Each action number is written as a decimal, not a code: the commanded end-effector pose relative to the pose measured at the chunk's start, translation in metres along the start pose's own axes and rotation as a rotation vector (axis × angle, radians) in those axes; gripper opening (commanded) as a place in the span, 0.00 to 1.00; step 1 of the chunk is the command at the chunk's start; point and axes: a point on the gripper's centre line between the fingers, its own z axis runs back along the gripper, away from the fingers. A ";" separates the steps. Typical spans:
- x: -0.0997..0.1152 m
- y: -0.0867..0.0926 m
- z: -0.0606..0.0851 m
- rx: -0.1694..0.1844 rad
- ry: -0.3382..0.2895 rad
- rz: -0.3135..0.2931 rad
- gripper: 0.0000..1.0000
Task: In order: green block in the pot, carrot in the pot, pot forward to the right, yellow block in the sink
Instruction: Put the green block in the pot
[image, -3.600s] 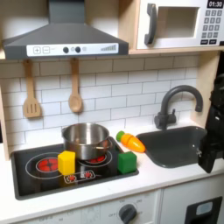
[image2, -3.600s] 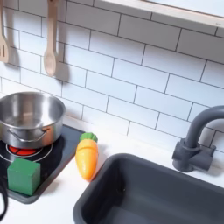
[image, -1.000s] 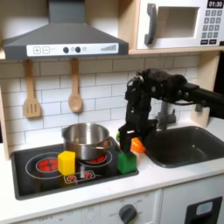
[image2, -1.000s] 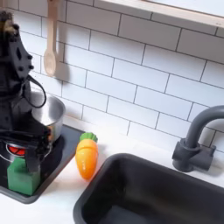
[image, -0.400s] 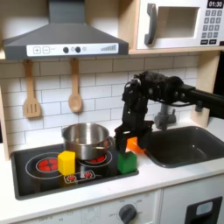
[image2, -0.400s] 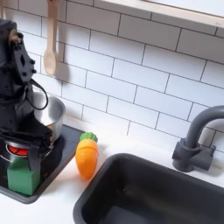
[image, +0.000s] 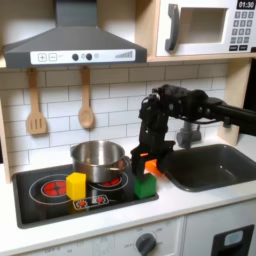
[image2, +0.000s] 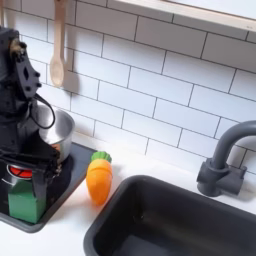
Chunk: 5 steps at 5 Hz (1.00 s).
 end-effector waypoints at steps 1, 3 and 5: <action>0.000 0.001 -0.010 0.006 0.025 -0.003 1.00; 0.002 0.001 -0.021 0.003 0.046 -0.002 1.00; 0.001 0.001 -0.035 -0.020 0.088 -0.024 1.00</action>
